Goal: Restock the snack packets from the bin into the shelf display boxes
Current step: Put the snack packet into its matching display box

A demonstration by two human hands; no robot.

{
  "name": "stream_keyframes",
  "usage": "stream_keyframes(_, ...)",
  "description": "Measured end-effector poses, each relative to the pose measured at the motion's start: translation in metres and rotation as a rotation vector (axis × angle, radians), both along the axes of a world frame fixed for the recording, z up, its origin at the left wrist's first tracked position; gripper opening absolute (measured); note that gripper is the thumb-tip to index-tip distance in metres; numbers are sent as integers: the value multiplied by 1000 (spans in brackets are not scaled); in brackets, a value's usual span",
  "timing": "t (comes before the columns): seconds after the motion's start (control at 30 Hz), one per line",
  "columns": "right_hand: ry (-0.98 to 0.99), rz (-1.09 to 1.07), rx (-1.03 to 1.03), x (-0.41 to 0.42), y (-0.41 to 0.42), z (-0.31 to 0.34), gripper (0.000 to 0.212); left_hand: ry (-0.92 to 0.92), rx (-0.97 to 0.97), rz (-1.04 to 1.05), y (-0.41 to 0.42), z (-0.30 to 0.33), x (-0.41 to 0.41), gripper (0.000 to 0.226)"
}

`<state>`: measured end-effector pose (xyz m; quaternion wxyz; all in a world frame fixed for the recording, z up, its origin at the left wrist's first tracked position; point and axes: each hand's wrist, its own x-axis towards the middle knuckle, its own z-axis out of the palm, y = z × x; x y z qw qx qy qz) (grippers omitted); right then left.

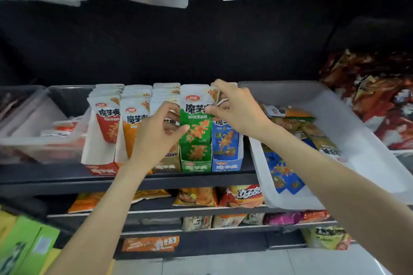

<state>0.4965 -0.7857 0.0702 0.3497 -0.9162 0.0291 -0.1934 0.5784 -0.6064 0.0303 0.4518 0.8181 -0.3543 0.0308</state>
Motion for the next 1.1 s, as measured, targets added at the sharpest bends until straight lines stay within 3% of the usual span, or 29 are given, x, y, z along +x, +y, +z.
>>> stream_keyframes(0.1, 77, -33, -123, 4, 6, -15, 37, -163, 209, 76, 2, -12, 4, 41)
stream_keyframes(0.2, 193, -13, -282, 8, 10, -28, 38, -233, 193, 120, 2, -22, 9, 55)
stream_keyframes(0.37, 263, -77, -742, 14, 15, -39, 38, -348, 220, 131, -3, -34, 12, 54)
stream_keyframes(0.43, 277, -105, -720, 15, 11, -38, 47, -393, 273, 135, -6, -39, 14, 56)
stream_keyframes(0.53, 176, -141, -514, 3, -1, -29, 52, -415, 246, 161, -9, -38, 14, 57)
stream_keyframes(0.63, -32, -184, -345, -30, -27, -15, 37, -505, 62, 107, -16, -28, -2, 45)
stream_keyframes(0.73, -77, -242, -290, -79, -66, -12, 21, -490, 7, -149, -32, -14, -26, 32)
stream_keyframes(0.8, 37, -254, -337, -109, -94, -21, 17, -396, 114, -323, -47, -9, -41, 35)
stream_keyframes(0.93, 557, -131, -579, -140, -126, -53, 30, -391, 321, -445, -75, -15, -61, 53)
stream_keyframes(1.1, 734, -311, -663, -131, -143, -73, 67, -431, 465, -436, -92, -21, -64, 71)
